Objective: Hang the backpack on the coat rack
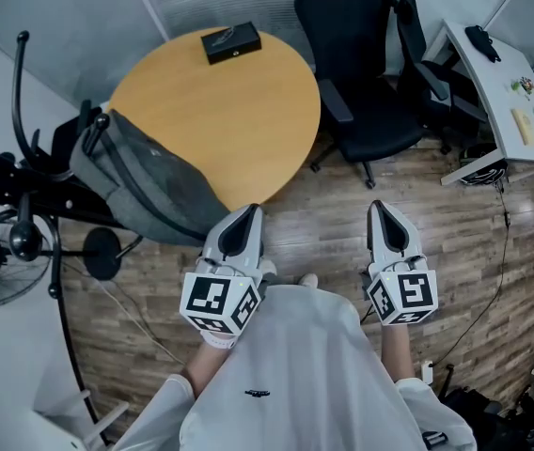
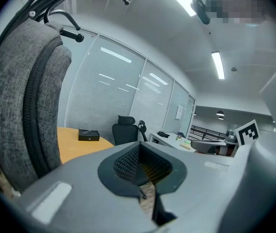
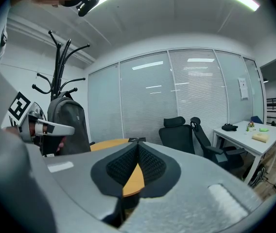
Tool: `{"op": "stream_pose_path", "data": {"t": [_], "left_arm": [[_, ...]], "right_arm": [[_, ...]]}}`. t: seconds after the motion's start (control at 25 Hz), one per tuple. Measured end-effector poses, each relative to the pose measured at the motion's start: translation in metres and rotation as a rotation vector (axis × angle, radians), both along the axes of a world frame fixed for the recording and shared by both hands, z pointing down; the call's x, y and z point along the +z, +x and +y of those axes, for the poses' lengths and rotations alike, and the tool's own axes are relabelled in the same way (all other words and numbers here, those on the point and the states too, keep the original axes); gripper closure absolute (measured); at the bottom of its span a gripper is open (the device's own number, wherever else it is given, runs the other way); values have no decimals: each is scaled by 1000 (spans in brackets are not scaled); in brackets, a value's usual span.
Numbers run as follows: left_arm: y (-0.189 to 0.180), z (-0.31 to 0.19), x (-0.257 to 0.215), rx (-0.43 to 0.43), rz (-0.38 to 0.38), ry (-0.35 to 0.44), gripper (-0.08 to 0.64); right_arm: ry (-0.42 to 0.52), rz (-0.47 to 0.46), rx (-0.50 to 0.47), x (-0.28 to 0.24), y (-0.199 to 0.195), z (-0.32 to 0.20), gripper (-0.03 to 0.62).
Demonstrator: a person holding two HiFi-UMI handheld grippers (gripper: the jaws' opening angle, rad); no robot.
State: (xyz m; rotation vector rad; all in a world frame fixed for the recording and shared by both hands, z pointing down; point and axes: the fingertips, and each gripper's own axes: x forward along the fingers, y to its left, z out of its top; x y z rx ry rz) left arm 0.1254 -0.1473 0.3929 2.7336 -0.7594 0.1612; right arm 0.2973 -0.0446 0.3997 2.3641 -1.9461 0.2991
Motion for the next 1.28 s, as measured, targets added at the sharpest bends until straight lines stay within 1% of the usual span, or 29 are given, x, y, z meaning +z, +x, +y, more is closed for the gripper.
{"op": "stream_pose_path", "data": {"t": [0.16,0.44,0.72,0.88,1.0,1.12,1.28], "left_arm": [[2,2,1,-2,-3,-2,543],[6,8,3,-11,-12,-4,541],[12,13,3,-17,-19,2,541],[22,19,2,-17,-22,4,541],[28,24,2,-24,-23,8,541],[34,33,6,-43,-11,15,541],[53,46,9,-56,22,23,541]], "right_arm": [[-7,-3,-3,3,2,3,591],[-7,9,-41,4,0,4,591],[-6,6,-46,6,7,9,591],[-6,5,-49,6,16,15,591],[17,-6,-57,5,19,19,591],[51,17,-86,1,17,25,591],[62,64,-104,-1,27,34,591]]}}
